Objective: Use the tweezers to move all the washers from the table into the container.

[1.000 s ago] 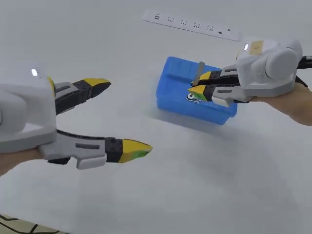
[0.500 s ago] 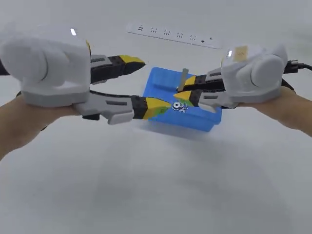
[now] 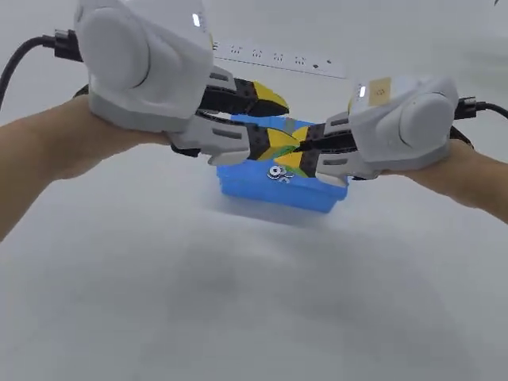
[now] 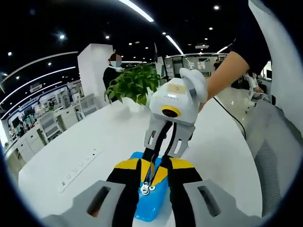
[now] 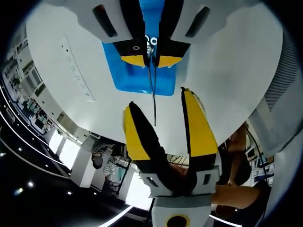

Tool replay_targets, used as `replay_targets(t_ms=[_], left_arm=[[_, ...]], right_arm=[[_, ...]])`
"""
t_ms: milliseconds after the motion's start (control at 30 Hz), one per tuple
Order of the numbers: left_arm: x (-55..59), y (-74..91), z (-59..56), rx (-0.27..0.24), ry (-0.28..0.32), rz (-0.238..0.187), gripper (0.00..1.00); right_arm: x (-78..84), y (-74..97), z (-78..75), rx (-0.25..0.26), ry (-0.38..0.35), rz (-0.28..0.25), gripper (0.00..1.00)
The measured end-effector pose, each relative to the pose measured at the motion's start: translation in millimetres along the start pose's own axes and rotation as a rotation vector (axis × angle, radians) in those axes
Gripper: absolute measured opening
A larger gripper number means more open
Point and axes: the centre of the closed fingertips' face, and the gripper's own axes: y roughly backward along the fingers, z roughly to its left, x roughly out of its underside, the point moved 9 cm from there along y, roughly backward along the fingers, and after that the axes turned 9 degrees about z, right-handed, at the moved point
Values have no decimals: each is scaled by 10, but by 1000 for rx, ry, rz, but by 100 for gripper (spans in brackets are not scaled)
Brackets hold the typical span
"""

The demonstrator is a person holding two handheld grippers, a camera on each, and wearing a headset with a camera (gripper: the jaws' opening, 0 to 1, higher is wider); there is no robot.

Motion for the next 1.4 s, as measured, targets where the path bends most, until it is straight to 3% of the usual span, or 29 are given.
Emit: replay_targets(t_ms=[100,267,367,433,500,533,800,900,1000,1233,1400], left_arm=[[11,-8,-17,17,-57,38,22],[-20,-13,-46,30,-85,40,15],[-22,2,-56,11,-128,54,10],[-28,8,-35,-15,-191,67,7],[-29,15,-22,-11,-192,66,6],[-36,27,-13,-20,-236,68,6],[-45,164,-20,7,-220,30,5],[-35,229,-84,42,-195,-8,5],[-40,297,-249,103,-155,-56,5],[144,351,-454,143,-147,3,5],[203,360,-477,140,-136,13,5]], right_arm=[[-12,7,14,-3,15,0,8],[-21,15,43,-10,32,5,8],[-28,28,69,-15,50,13,8],[-32,34,76,-15,57,19,8],[-35,50,64,-2,60,19,8],[-41,67,55,2,62,19,8],[-101,239,125,-17,75,7,8],[-134,340,226,-45,84,-1,8],[-155,460,366,-95,89,-5,8],[-130,580,567,-152,112,27,7],[-148,591,597,-161,129,38,7]])
